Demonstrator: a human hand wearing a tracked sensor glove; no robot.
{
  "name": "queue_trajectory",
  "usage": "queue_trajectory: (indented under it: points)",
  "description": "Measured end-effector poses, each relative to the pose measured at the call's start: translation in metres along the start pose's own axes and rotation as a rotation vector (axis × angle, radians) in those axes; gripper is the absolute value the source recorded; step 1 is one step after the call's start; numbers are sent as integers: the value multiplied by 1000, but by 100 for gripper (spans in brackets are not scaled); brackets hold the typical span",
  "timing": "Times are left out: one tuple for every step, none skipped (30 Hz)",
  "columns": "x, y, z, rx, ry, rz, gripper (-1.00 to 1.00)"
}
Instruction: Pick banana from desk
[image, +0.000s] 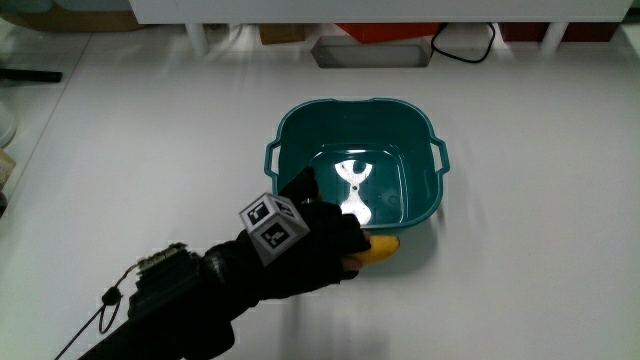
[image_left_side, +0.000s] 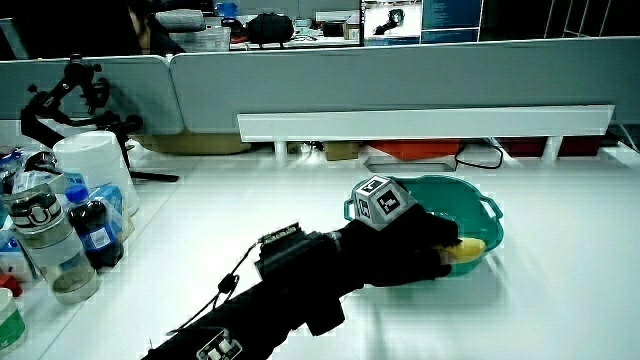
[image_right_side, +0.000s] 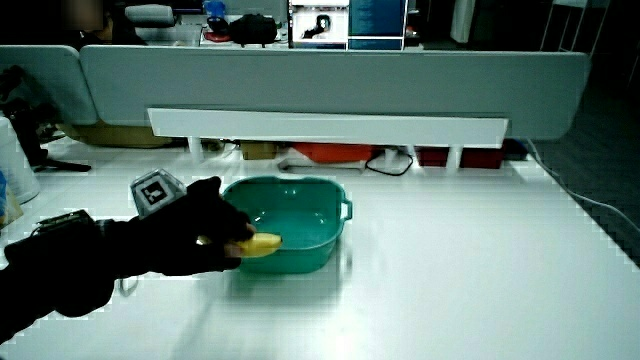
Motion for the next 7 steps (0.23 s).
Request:
queue_trajectory:
  points:
    - [-1,3,2,-16,-2,18,100]
    - [-3,6,3,-11,4,18,100]
    - [-8,8,1,-11,-13,30,100]
    - [-7,11,6,2,12,34,100]
    - [-9,14,7,5,12,33,100]
    - [-11,18,7,4,23,41,100]
    - [-16,21,5,-6,7,51,100]
